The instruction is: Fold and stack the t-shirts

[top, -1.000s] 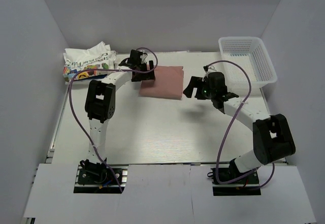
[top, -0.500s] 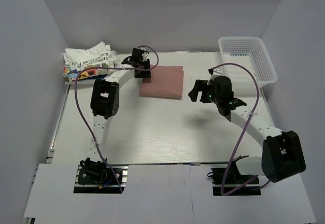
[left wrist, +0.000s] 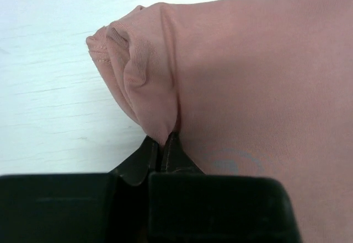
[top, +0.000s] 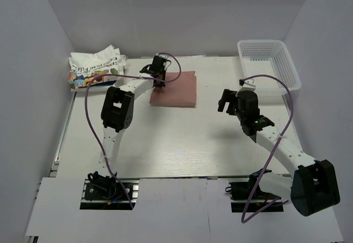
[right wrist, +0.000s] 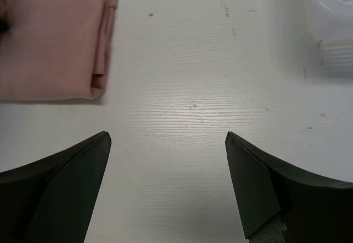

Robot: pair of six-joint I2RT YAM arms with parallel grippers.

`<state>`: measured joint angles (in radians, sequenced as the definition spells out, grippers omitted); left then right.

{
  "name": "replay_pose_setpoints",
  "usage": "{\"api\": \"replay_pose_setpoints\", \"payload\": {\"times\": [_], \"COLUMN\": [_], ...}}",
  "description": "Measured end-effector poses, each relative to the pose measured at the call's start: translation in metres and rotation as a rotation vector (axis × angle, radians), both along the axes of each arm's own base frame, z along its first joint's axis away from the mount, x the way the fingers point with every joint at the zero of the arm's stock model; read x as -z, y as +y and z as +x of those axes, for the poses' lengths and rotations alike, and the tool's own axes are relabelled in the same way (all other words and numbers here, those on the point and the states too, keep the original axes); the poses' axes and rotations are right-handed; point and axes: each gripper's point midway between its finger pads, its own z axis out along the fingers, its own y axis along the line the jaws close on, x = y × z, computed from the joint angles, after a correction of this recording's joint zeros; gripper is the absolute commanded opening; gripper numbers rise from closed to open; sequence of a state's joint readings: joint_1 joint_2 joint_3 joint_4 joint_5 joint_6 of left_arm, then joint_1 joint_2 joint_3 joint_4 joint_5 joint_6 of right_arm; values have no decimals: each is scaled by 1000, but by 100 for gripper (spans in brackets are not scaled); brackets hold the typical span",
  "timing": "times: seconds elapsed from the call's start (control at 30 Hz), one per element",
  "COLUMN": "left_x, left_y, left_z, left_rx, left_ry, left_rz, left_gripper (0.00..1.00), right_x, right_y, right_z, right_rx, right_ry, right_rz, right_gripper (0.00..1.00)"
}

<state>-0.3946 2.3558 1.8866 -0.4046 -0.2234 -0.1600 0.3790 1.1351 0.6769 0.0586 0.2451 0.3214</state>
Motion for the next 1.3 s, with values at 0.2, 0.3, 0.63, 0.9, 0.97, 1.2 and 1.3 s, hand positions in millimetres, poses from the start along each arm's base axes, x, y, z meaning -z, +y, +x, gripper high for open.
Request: {"api": "replay_pose_setpoints", "payload": {"times": [0.2, 0.3, 0.63, 0.9, 0.97, 1.2, 1.3], "left_x": [-30, -66, -159, -188, -203, -245, -247], "left_y": [28, 39, 88, 139, 155, 203, 213], "left_z": [-1, 2, 8, 17, 20, 26, 26], "left_rx": [27, 36, 0, -56, -89, -211, -226], "left_ry": [-41, -98, -260, -267, -286, -355, -354], "left_rz": [157, 184, 350, 451, 464, 494, 503], "left_gripper": [0, 0, 0, 0, 0, 0, 0], "right_x": [10, 8, 5, 5, 4, 5, 9], "right_y": [-21, -26, -32, -37, -38, -39, -38], "right_z": [-4, -4, -3, -2, -2, -2, -2], "right_rx": [84, 104, 138, 160, 165, 171, 169], "right_ry": [1, -5, -19, -22, -23, -20, -10], "right_rz": [-60, -72, -82, -93, -95, -100, -104], "right_gripper": [90, 90, 90, 90, 90, 90, 90]}}
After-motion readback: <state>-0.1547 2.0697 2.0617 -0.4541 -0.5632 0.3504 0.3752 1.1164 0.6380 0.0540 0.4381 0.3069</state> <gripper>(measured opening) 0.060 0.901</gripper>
